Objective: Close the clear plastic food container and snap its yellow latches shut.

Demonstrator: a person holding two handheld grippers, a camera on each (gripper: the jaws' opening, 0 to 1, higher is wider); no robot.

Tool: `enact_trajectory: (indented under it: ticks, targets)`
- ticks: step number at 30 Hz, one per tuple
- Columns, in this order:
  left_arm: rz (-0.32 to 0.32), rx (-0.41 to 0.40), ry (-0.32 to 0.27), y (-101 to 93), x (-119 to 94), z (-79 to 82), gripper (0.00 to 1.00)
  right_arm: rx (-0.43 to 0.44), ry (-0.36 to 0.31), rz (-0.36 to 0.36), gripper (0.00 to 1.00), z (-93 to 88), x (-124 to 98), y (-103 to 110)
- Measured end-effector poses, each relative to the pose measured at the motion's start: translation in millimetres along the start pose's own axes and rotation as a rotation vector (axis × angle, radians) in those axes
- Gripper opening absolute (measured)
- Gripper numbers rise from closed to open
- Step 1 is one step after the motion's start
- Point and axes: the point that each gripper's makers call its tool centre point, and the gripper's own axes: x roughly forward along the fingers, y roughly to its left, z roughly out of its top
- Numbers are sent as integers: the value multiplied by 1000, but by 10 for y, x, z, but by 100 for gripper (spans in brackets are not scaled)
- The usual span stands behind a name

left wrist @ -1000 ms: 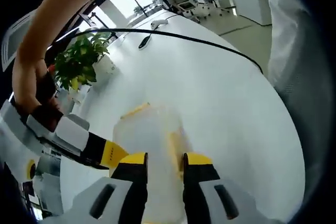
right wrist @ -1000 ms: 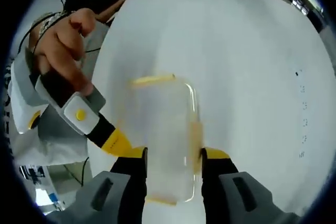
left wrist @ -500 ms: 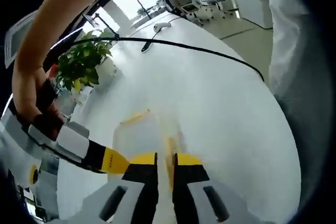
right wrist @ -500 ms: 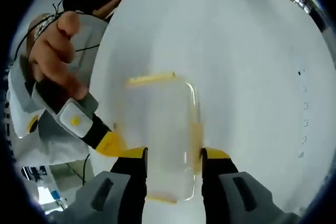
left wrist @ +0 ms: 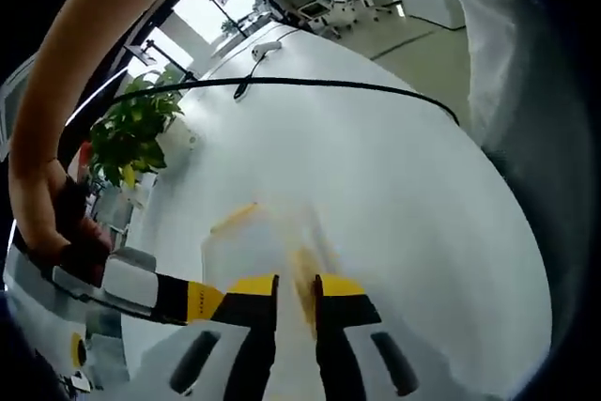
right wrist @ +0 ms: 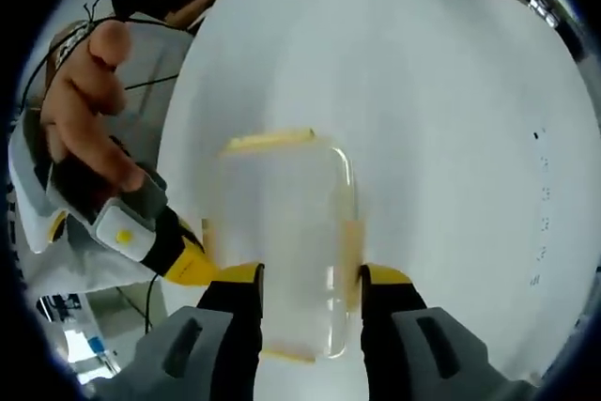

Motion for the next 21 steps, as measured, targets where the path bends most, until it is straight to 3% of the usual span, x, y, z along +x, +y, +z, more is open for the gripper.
enact_trajectory:
  ticks: [4, 16, 17, 18, 21]
  targets:
    - [4, -39, 41, -1, 8, -125, 21, -6, 4, 6, 38, 5, 12, 19]
    - [27, -54, 49, 13, 13, -145, 17, -9, 27, 3, 37, 2, 24, 37]
    - [117, -53, 87, 158, -15, -239, 15, -9, 33, 10, 37, -2, 25, 43]
    - [52, -64, 51, -4, 87, -175, 15, -8, 29, 8, 37, 4, 16, 34]
    - [53, -63, 43, -40, 115, -168, 15, -10, 24, 12, 37, 0, -5, 13]
